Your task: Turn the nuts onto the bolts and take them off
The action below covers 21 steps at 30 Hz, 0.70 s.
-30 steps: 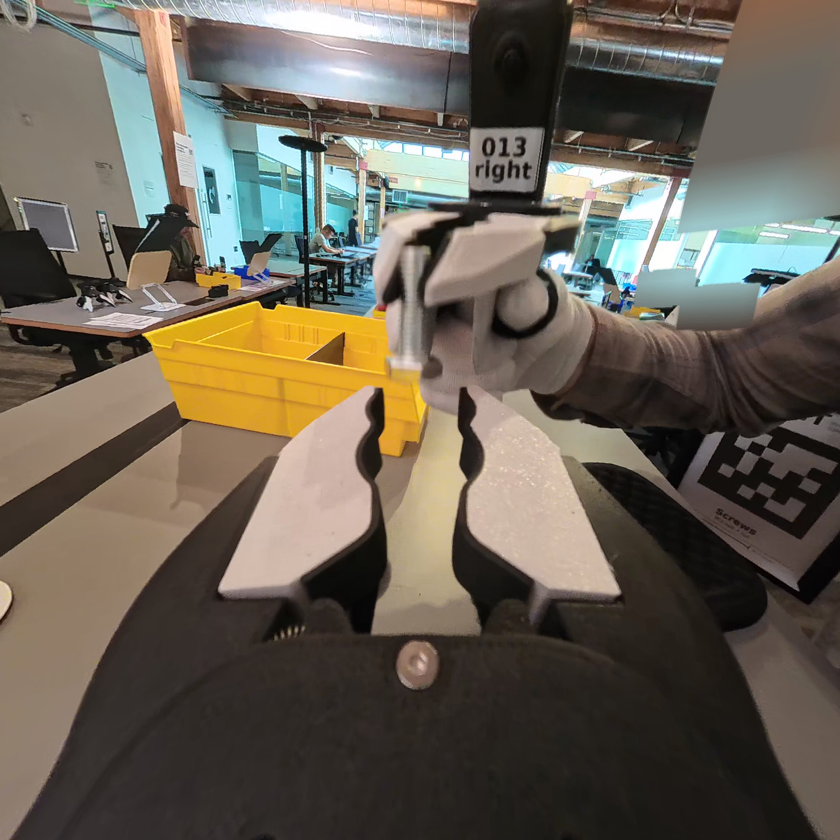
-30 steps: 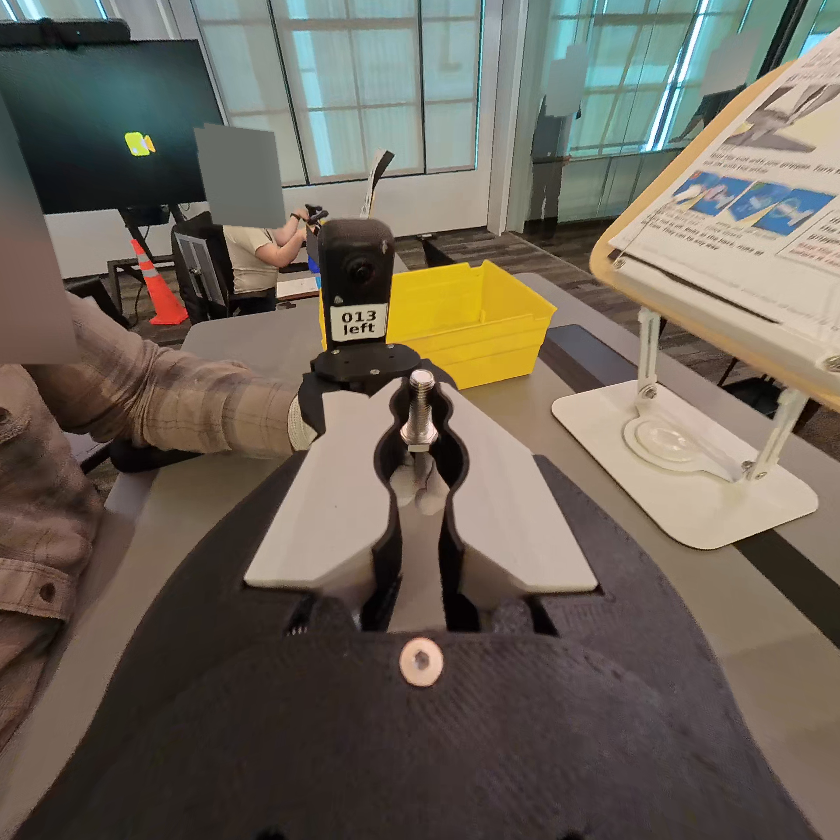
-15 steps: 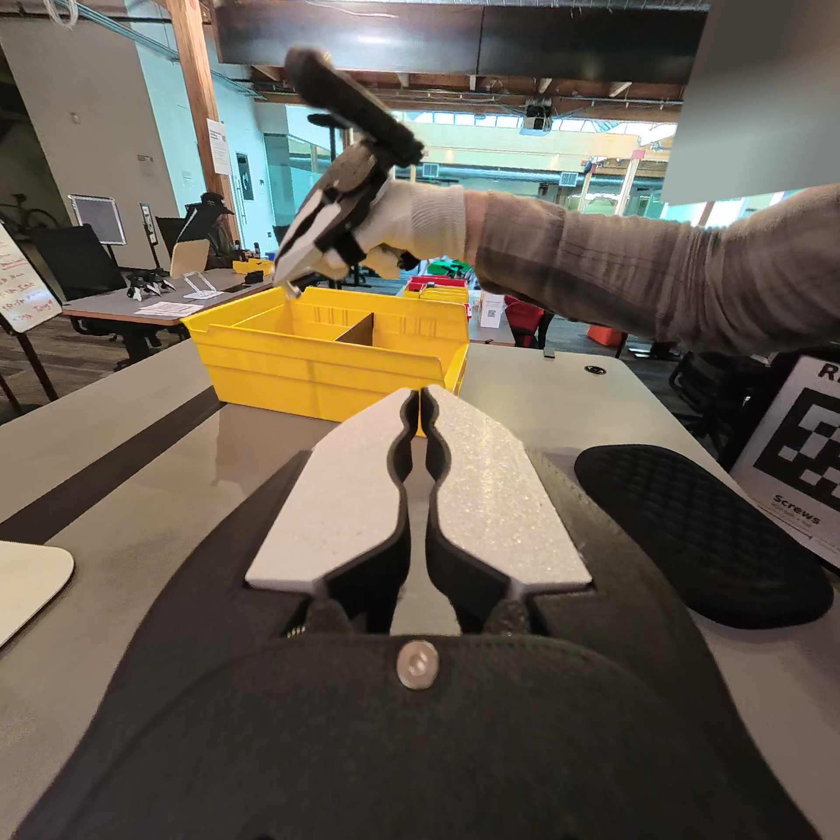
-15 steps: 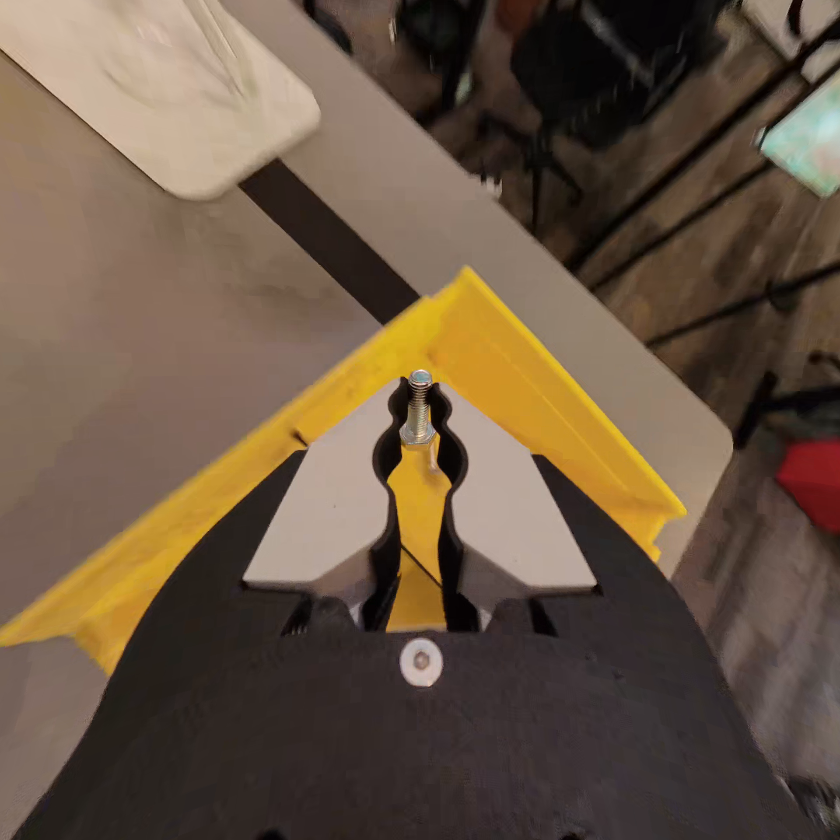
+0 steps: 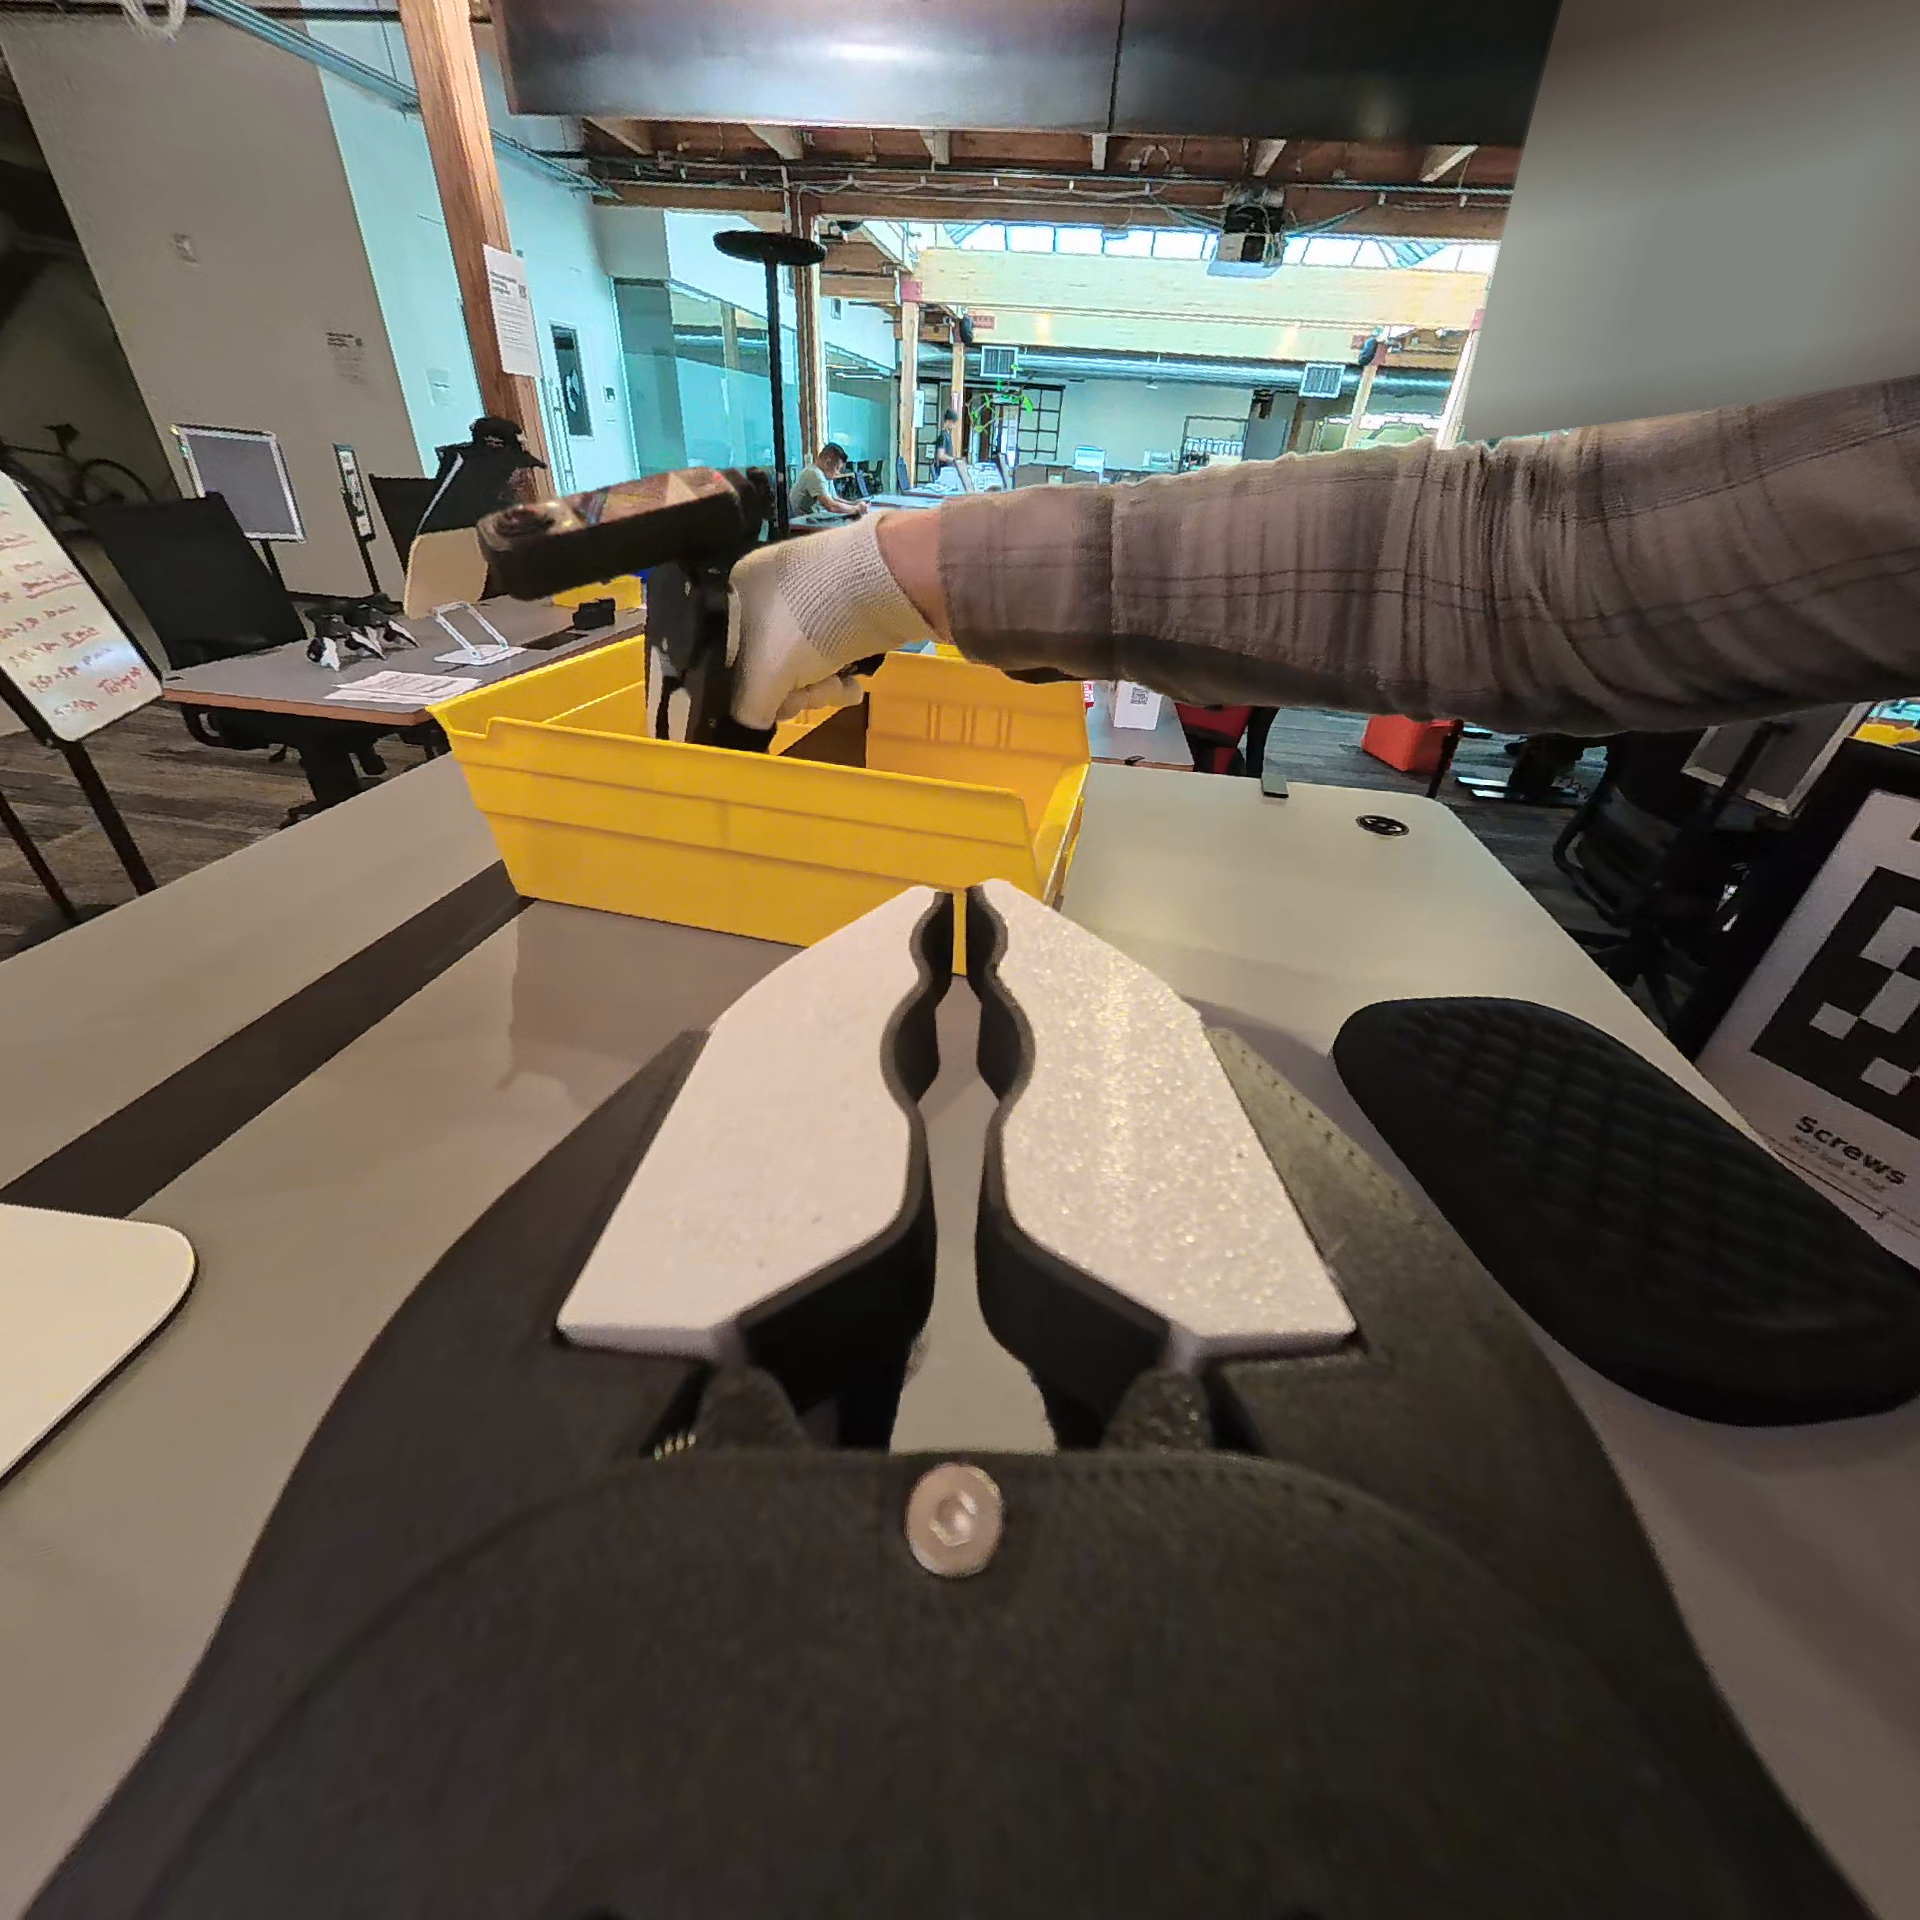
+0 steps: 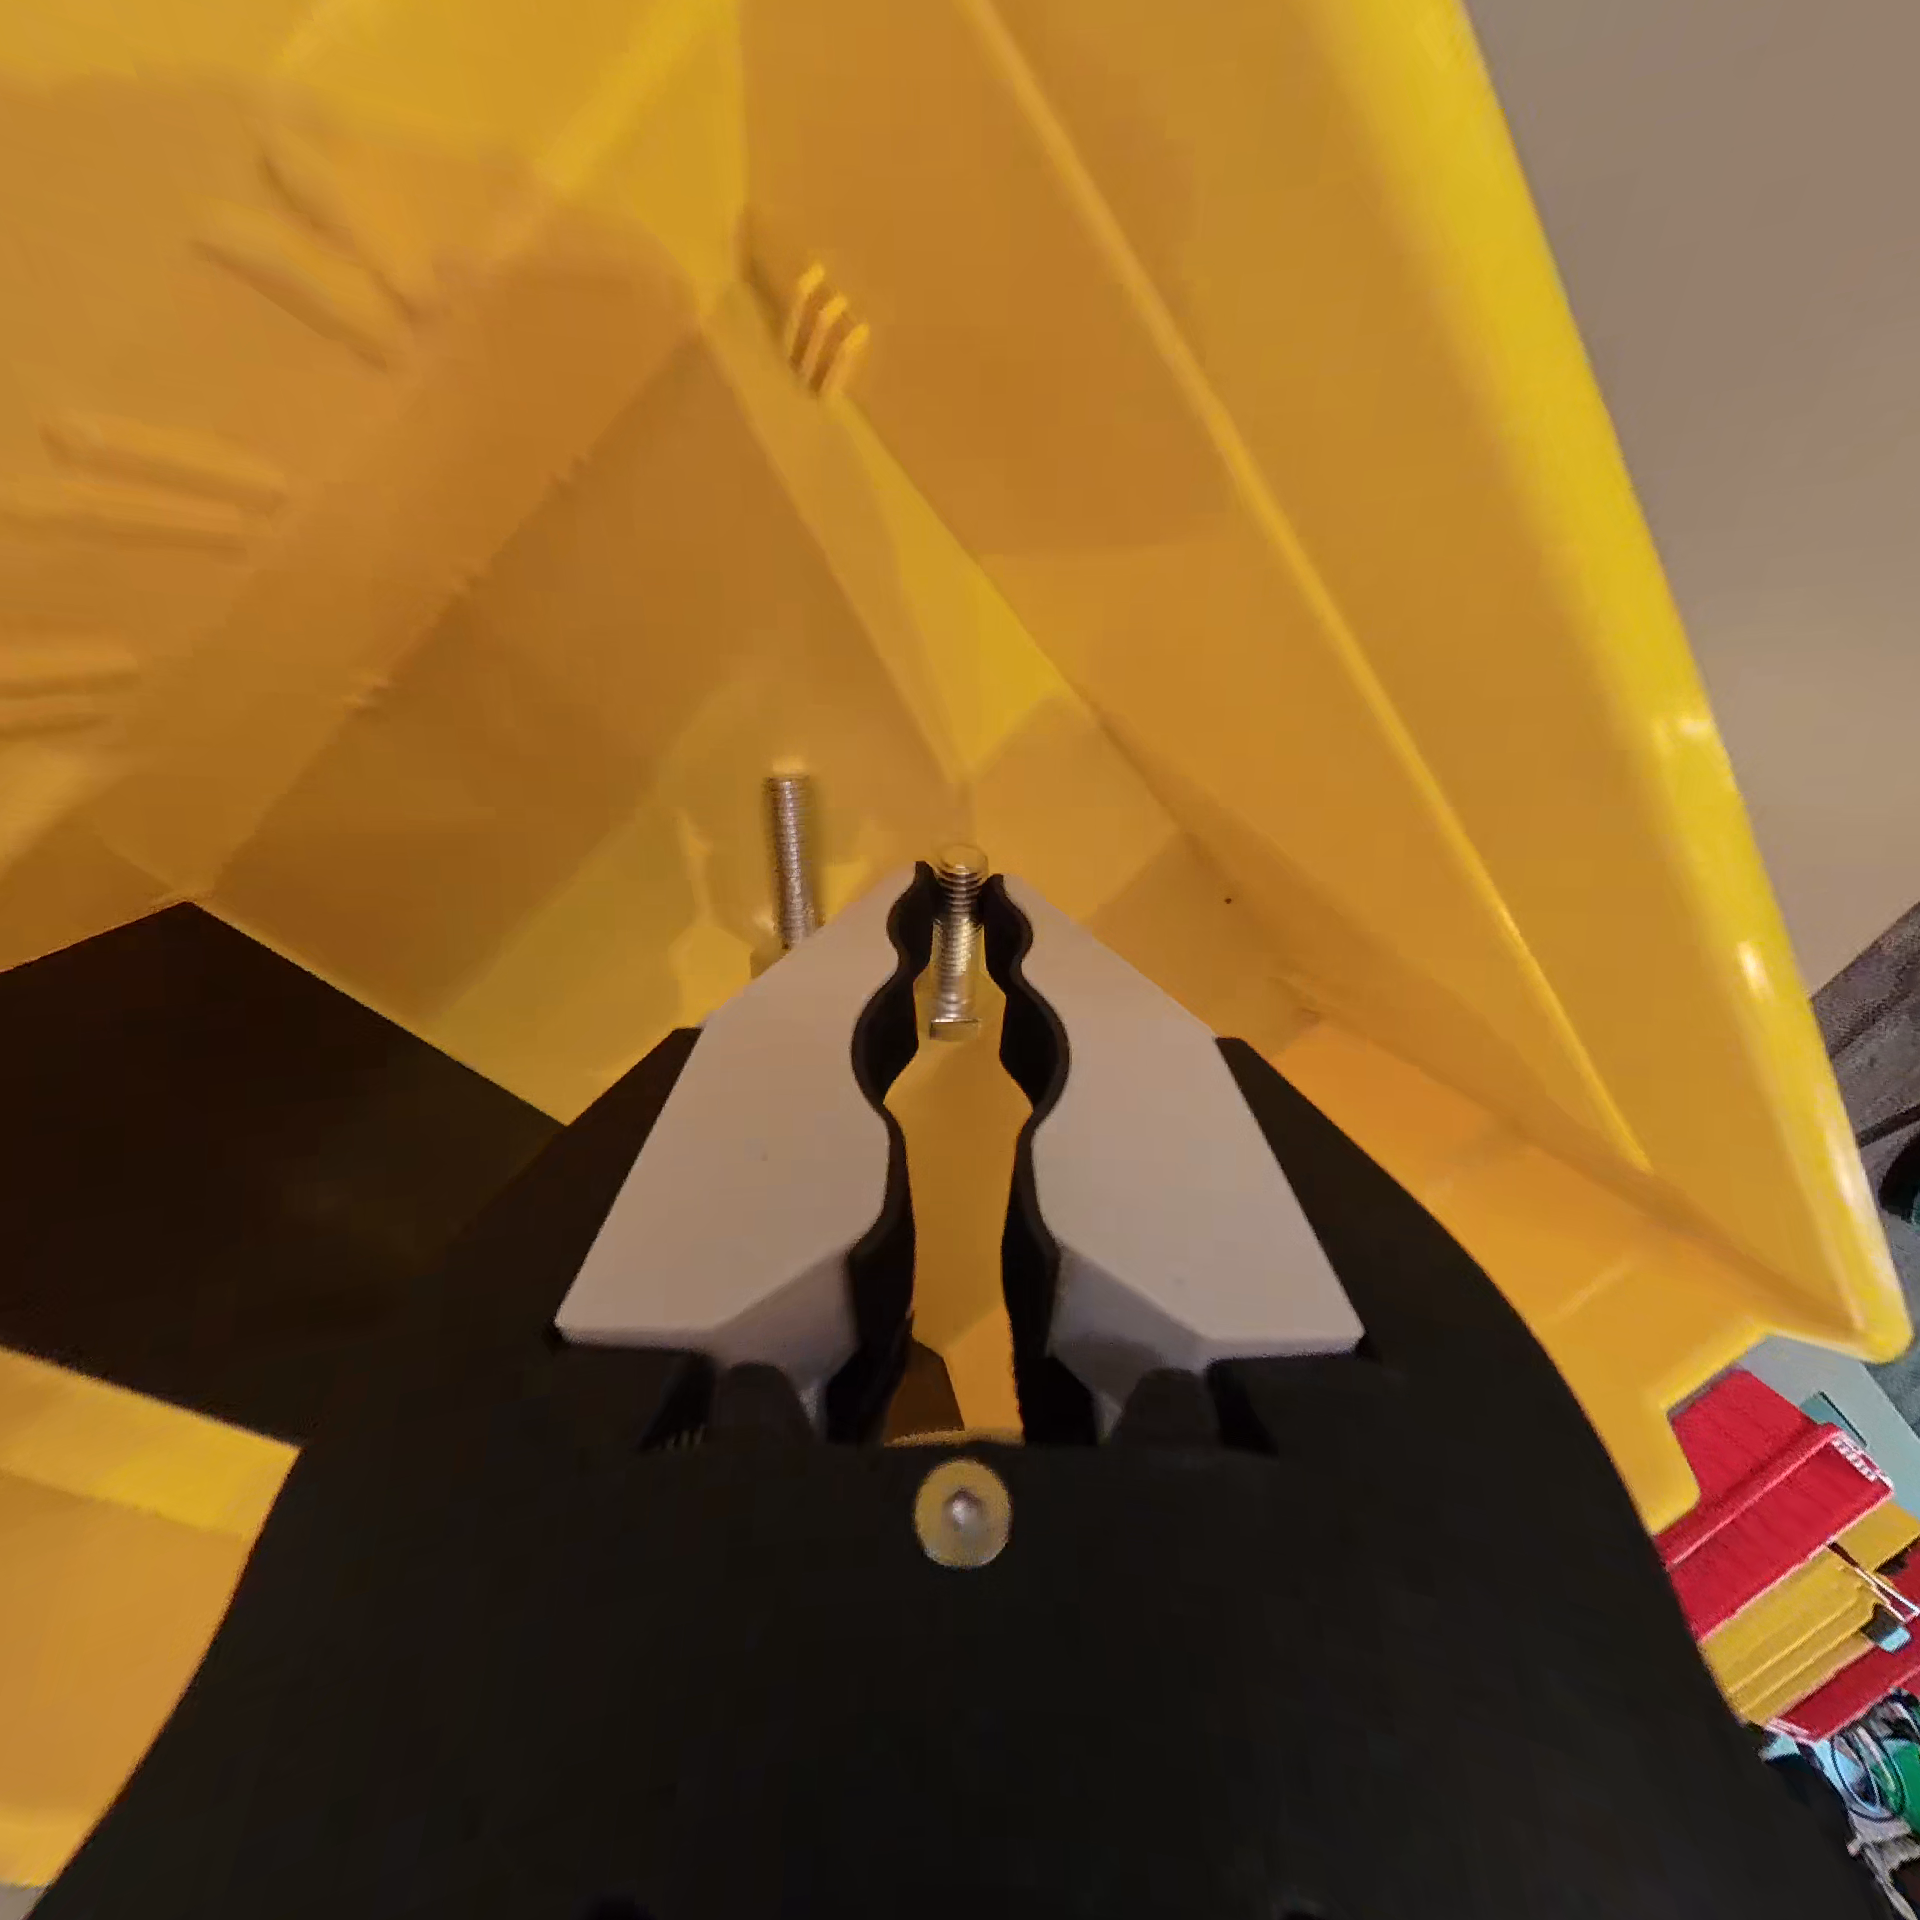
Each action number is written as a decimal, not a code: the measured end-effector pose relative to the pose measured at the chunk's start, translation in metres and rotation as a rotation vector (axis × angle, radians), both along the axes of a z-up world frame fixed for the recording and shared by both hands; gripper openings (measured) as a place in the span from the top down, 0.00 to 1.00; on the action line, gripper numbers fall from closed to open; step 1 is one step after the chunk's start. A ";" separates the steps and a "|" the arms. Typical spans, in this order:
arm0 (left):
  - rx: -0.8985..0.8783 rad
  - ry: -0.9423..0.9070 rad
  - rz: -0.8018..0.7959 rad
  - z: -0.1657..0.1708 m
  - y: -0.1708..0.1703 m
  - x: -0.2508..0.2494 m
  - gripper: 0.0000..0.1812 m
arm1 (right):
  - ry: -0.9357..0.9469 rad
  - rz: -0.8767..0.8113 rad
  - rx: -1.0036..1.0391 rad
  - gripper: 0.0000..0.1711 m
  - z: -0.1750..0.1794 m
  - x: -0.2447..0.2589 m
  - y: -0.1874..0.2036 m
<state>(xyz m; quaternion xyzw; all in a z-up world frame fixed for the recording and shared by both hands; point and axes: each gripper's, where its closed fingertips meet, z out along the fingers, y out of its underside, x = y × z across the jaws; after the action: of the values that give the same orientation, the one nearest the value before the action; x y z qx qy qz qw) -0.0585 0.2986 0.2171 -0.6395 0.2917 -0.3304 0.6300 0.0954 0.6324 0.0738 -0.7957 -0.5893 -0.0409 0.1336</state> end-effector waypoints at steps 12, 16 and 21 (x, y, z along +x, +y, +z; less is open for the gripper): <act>0.005 -0.013 0.010 0.002 0.001 0.000 0.98 | 0.230 0.055 0.186 0.90 0.115 -0.033 -0.026; -0.003 -0.030 0.017 0.002 0.002 0.000 0.98 | 0.559 0.187 0.316 0.92 0.225 -0.093 -0.088; 0.004 -0.022 0.026 0.004 0.002 -0.001 0.98 | 1.004 0.396 0.443 0.94 0.343 -0.160 -0.199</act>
<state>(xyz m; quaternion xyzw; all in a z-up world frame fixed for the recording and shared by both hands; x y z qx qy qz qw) -0.0592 0.3006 0.2212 -0.6382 0.2769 -0.3286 0.6388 -0.0642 0.4335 0.4172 -0.5456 -0.5688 0.2446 0.5648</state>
